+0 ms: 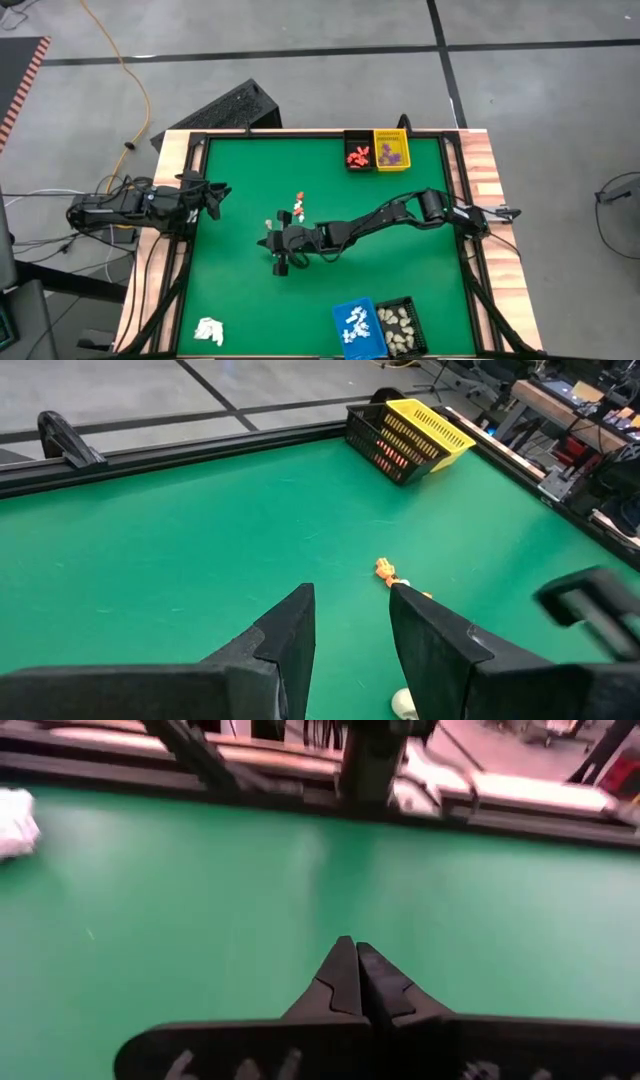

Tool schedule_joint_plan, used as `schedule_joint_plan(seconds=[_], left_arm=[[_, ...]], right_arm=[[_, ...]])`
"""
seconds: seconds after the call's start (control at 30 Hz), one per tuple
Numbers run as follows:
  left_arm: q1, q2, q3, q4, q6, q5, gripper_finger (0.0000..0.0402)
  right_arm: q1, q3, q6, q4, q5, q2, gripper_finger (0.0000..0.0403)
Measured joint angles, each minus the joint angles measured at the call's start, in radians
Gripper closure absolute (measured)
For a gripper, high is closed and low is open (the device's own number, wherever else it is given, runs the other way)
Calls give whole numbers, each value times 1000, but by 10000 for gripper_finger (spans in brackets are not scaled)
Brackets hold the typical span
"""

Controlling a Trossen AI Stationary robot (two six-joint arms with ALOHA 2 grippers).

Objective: Sort Halloween decoration
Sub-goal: Put the white skull toy into the bottom black basket

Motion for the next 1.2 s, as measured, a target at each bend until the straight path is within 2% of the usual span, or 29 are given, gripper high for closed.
schedule_joint_plan(seconds=[0.1, 0.23, 0.33, 0.4, 0.53, 0.63, 0.77, 0.83, 0.93, 1.0, 1.2], left_arm=[[0, 0, 0, 0, 0, 0, 281], [0, 0, 0, 0, 0, 0, 281], [0, 0, 0, 0, 2, 0, 281], [0, 0, 0, 0, 3, 0, 281], [0, 0, 0, 0, 3, 0, 281], [0, 0, 0, 0, 6, 0, 281], [0, 0, 0, 0, 6, 2, 281], [0, 0, 0, 0, 7, 4, 281], [0, 0, 0, 0, 7, 0, 281], [0, 0, 0, 0, 7, -4, 281], [0, 0, 0, 0, 6, -5, 281]], right_arm=[[7, 1, -12, -64, -13, -59, 403], [21, 3, -14, -301, -80, -142, 396], [39, 2, -9, -441, -80, -166, 379], [49, -18, -7, -449, -79, -173, 363], [63, -132, -55, -286, -80, -175, 331], [58, -280, -81, -13, -81, -171, 318], [26, -437, -6, 313, -83, -171, 310], [15, -469, 26, 355, -87, -171, 300], [6, -477, 46, 345, -155, -171, 274], [6, -476, 40, 349, -186, -171, 248], [-8, -476, -3, 332, -187, -171, 157]])
